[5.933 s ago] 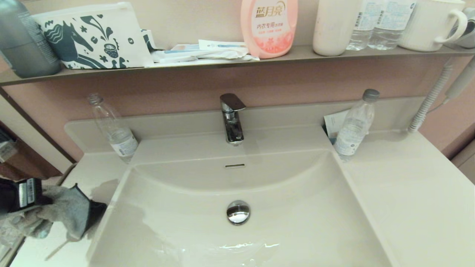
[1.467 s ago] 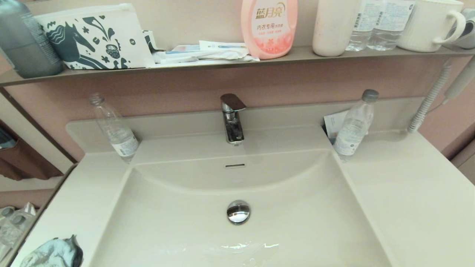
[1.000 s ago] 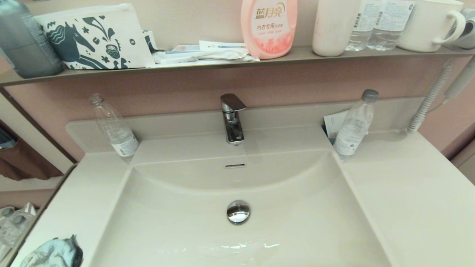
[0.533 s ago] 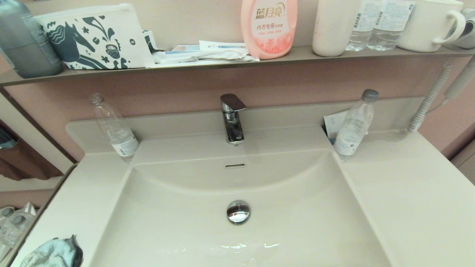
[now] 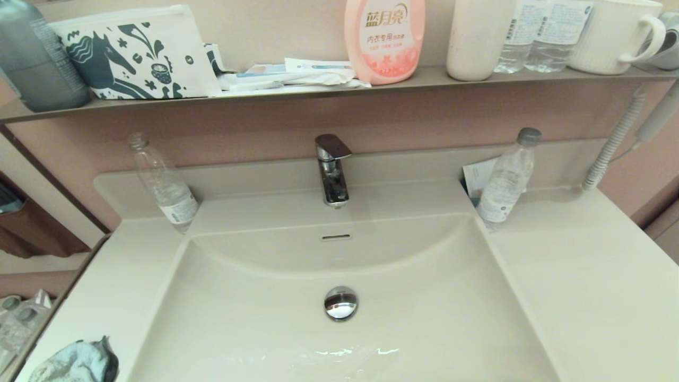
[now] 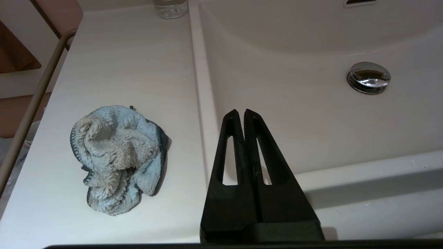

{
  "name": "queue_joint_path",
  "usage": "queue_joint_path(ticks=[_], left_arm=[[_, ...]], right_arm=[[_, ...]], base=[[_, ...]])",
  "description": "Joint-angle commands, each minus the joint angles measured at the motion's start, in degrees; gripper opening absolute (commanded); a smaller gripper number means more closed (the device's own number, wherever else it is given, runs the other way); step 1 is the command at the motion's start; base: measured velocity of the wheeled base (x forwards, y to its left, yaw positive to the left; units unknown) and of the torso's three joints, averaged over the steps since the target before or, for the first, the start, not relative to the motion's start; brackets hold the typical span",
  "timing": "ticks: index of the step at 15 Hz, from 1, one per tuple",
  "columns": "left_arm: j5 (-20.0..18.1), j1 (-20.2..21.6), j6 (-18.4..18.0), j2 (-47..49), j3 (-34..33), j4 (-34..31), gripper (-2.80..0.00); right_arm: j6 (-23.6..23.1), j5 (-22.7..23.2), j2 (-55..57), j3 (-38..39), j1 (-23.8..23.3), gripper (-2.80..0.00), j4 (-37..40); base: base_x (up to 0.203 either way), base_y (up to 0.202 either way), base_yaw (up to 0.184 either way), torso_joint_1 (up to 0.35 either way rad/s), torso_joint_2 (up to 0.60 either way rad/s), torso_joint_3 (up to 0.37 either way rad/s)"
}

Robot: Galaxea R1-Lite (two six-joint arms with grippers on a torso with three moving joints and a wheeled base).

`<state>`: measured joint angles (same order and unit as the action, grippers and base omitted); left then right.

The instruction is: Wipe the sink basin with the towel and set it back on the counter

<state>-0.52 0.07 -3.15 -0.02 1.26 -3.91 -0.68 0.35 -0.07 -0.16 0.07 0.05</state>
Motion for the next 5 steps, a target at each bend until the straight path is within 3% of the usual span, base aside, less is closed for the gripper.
queue_joint_path(ticks=[1, 5], left_arm=[[-0.01, 0.01, -0.02, 0.11, -0.03, -0.04, -2.8], [0.01, 0.02, -0.02, 0.07, 0.01, -0.02, -2.8]], right_arm=[[-0.02, 0.0, 0.07, -0.02, 0.01, -2.8, 0.05], [-0.02, 0.09, 0.07, -0.02, 0.01, -2.8, -0.14]], base=[[0.0, 0.0, 0.0, 0.0, 0.0, 0.0], [0.0, 0.0, 0.0, 0.0, 0.0, 0.0]])
